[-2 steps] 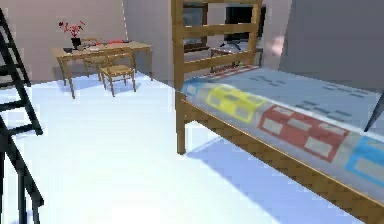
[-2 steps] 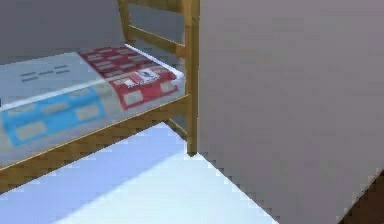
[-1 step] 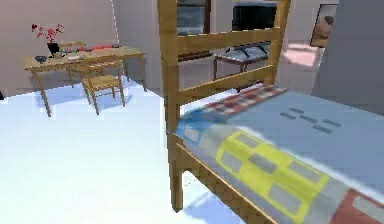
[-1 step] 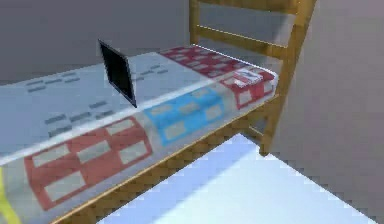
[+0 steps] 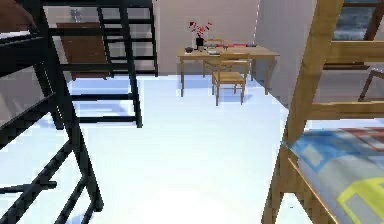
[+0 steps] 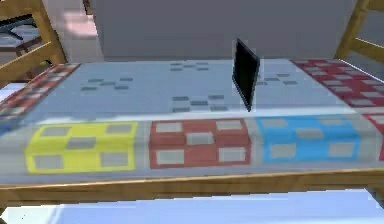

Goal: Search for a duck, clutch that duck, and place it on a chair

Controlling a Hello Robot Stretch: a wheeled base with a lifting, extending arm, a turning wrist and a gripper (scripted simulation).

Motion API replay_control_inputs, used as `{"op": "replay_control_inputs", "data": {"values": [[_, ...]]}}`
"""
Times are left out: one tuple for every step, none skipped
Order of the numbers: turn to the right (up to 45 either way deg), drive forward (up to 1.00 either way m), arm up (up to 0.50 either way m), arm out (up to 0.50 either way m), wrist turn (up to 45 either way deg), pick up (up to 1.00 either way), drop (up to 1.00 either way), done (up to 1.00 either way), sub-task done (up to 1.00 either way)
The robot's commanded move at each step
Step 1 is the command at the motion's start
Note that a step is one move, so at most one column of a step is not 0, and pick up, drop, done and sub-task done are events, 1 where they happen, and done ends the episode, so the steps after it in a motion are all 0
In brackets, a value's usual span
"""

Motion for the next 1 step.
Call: {"op": "replay_control_inputs", "data": {"values": [[0.0,1.0,0.0,0.0,0.0,0.0,0.0,0.0,0.0]]}}
